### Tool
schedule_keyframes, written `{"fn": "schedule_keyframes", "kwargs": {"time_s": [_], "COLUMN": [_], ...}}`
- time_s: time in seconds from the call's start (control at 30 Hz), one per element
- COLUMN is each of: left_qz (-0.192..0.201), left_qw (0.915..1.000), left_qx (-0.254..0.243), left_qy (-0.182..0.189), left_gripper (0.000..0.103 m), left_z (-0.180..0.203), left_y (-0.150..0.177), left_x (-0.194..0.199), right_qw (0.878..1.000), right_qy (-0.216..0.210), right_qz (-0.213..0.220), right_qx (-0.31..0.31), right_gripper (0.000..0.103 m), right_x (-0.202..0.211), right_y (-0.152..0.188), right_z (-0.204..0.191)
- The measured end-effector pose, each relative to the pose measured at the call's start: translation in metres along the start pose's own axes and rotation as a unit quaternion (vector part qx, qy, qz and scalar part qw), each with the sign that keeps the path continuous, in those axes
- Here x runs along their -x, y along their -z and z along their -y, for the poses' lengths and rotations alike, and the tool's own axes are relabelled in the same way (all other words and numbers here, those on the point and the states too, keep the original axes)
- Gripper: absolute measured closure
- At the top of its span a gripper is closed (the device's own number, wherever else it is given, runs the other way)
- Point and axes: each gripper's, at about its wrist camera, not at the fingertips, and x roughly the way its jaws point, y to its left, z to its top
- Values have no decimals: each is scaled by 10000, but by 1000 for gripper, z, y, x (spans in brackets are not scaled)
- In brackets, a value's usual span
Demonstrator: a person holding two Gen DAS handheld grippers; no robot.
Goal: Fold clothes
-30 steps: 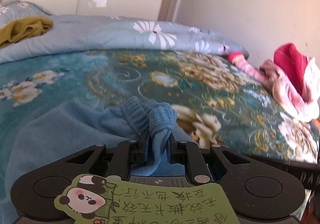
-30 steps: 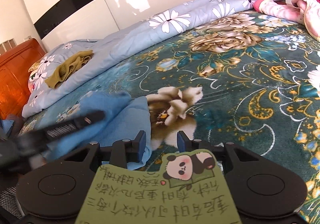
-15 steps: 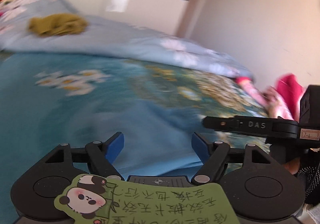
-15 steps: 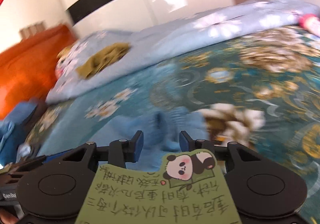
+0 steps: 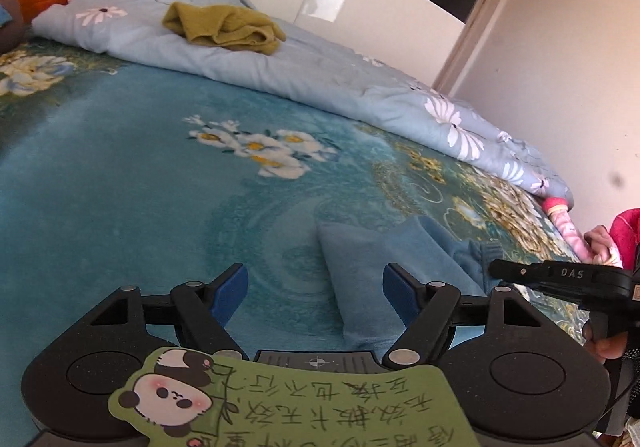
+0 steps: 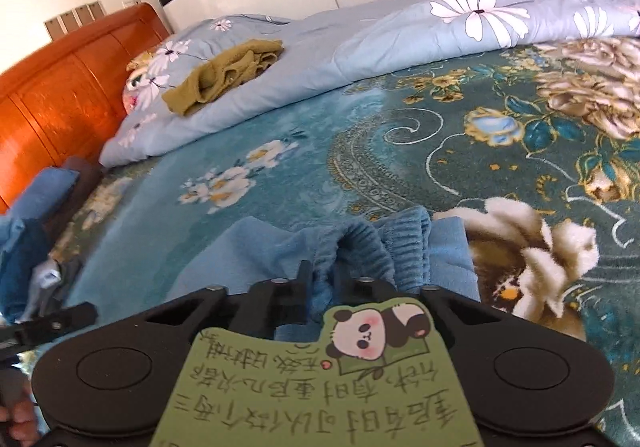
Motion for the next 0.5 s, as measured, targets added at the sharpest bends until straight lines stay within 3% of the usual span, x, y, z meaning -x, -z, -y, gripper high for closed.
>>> {"fn": "schedule_keyframes", "kwargs": {"time_s": [0.23, 0.5], "left_qz": [-75, -277], "left_qw": [9999, 9996], "left_qx": [-37, -70], "left_qy": [73, 33], "left_gripper": [30, 30], "left_z": [2, 5], "left_y": [6, 12], "left_x": [-4, -13], "right_qw": [9988, 9960], "right_qy": [265, 617], "right_qz": [390, -9], "right_qx": [-89, -640], "right_gripper": [98, 99], "right_x": [33, 9], "right_y": [-15, 4], "right_z": [14, 51]}}
